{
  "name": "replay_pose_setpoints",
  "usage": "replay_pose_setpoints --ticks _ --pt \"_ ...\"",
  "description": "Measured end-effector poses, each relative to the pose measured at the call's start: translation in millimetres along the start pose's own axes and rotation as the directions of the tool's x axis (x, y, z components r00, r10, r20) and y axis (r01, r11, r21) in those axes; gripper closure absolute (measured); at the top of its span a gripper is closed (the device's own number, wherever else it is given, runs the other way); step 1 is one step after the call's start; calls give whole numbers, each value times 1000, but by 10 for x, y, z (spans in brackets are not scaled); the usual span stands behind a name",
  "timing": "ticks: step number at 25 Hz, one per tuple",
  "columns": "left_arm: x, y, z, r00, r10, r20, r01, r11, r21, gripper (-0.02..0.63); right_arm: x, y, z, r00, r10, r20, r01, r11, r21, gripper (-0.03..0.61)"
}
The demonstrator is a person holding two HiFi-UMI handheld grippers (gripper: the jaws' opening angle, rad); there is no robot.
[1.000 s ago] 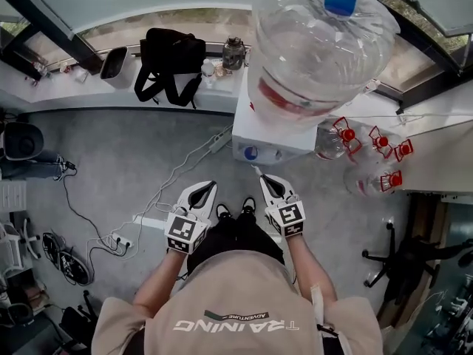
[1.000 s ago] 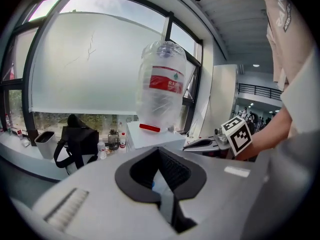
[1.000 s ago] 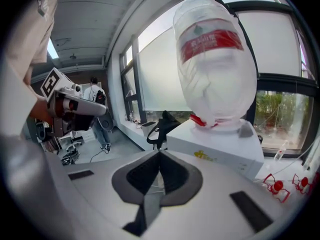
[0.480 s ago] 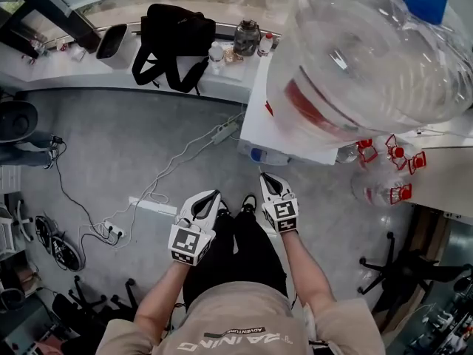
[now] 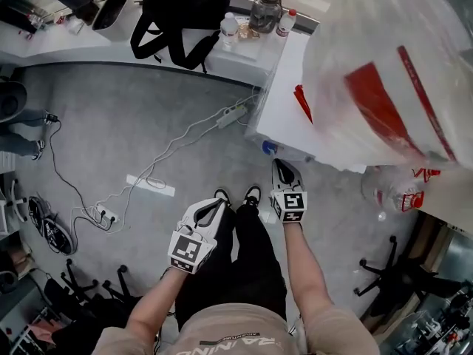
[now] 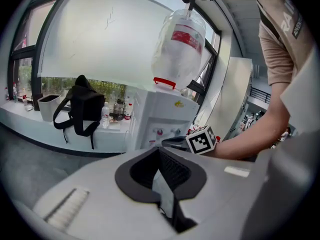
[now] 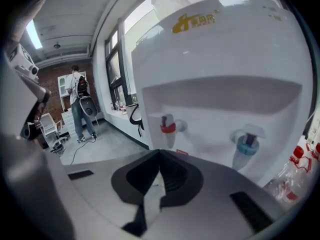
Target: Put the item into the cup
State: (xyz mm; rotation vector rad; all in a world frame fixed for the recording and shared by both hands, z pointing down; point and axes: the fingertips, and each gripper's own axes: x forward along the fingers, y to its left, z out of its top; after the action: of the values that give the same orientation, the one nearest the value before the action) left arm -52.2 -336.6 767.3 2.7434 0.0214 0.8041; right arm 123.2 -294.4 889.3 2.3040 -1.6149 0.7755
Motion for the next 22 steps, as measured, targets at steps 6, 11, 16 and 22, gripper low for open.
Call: replay_pose_setpoints --ticks 6,11,16,22 --pt "-12 62 -187 1000 13 -22 -14 1000 -24 606 260 -138 -81 1000 -18 5 18 1000 -4 568" --pt "29 119 -215 1000 23 -17 -23 999 -32 606 391 -186 -162 1000 -16 -12 16 1000 -16 568" --pt "62 144 -245 1000 22 -16 -22 999 -38 606 462 -239 -263 999 -24 -36 23 1000 -11 568" --pt "54 184 -307 999 39 -28 -41 997 -66 606 560 -285 -346 998 -28 -63 26 999 -20 567"
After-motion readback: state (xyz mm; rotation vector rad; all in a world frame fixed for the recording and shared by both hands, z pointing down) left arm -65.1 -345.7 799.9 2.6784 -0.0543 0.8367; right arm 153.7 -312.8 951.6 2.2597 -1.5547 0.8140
